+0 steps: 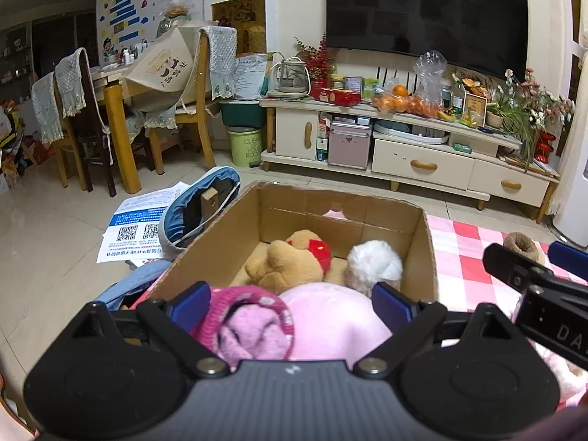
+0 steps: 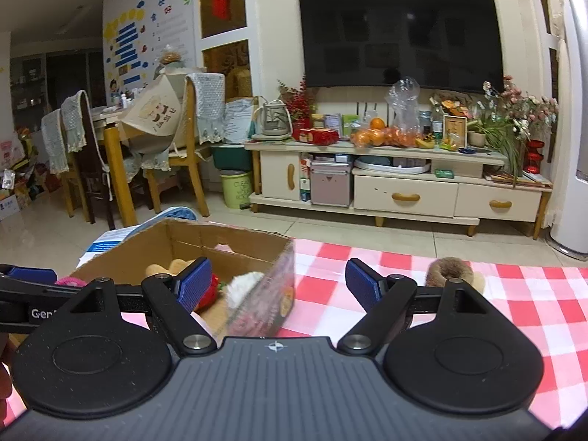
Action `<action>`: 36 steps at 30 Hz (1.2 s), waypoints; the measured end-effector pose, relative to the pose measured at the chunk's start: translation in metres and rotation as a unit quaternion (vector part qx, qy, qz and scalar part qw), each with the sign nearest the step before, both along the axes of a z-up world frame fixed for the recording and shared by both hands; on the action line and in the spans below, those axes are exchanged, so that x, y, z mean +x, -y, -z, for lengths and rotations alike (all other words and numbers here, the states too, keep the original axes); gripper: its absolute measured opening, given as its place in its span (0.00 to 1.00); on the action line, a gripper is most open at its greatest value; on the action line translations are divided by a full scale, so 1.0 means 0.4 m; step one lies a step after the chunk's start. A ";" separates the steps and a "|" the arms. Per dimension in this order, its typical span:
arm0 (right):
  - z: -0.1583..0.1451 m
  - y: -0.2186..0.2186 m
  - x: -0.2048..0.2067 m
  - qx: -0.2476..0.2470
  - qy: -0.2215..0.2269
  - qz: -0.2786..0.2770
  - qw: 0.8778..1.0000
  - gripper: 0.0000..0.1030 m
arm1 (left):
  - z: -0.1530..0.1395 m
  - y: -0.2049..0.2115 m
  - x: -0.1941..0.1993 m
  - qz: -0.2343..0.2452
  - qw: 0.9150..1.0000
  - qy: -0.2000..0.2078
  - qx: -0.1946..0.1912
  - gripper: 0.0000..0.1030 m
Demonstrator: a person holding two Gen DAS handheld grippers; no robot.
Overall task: Organize soft objects
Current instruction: 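Move both tools back from the box to the remaining toys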
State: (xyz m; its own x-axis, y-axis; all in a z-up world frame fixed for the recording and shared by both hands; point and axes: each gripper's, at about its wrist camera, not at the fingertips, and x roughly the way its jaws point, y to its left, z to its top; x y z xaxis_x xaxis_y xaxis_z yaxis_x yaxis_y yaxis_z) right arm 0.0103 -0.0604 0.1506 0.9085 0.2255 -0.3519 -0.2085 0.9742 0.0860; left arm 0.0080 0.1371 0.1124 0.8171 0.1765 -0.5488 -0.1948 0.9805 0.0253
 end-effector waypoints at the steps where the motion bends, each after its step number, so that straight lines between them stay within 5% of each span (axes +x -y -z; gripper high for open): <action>1: 0.001 0.005 -0.001 0.002 -0.001 0.003 1.000 0.97 | 0.000 0.006 0.001 0.001 1.000 0.000 0.003 0.93; 16: 0.025 0.072 -0.041 0.029 -0.009 0.065 0.997 0.97 | -0.011 0.076 -0.004 0.018 0.999 0.027 0.013 0.93; 36: 0.089 0.156 -0.079 0.072 -0.037 0.148 0.986 0.98 | 0.016 0.226 -0.022 0.115 0.992 0.018 0.046 0.94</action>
